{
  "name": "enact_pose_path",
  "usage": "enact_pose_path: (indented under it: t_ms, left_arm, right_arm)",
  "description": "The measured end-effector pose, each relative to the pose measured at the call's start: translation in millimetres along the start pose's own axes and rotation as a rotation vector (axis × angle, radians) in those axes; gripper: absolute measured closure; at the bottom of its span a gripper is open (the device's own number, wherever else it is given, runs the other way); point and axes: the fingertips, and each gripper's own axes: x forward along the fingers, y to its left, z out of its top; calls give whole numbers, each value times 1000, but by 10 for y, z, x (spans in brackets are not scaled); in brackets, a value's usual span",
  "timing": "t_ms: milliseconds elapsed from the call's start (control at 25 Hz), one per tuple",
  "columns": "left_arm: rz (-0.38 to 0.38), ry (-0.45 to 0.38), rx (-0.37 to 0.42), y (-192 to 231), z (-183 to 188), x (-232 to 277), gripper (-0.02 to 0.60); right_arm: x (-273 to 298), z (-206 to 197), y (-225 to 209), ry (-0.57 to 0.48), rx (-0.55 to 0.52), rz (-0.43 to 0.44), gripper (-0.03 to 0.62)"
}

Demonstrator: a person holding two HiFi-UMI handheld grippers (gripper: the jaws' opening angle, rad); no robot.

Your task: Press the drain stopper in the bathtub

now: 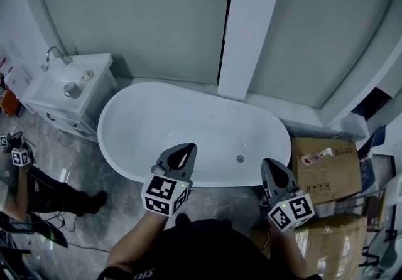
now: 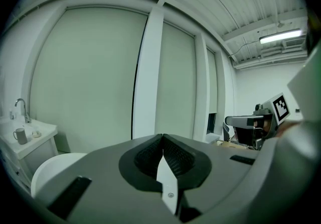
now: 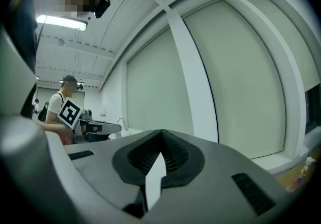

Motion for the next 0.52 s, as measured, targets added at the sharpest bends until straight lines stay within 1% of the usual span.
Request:
enact_pose_path:
  t_ms: [240,520]
  left_arm:
    - [23,24,-13,-111,-61,39,568]
    - [44,23,15,-196,-32,74,568]
  right_arm:
    - [31,-42,-48,2,24,49,583]
    - [-6,-101,-129,0,41,67,583]
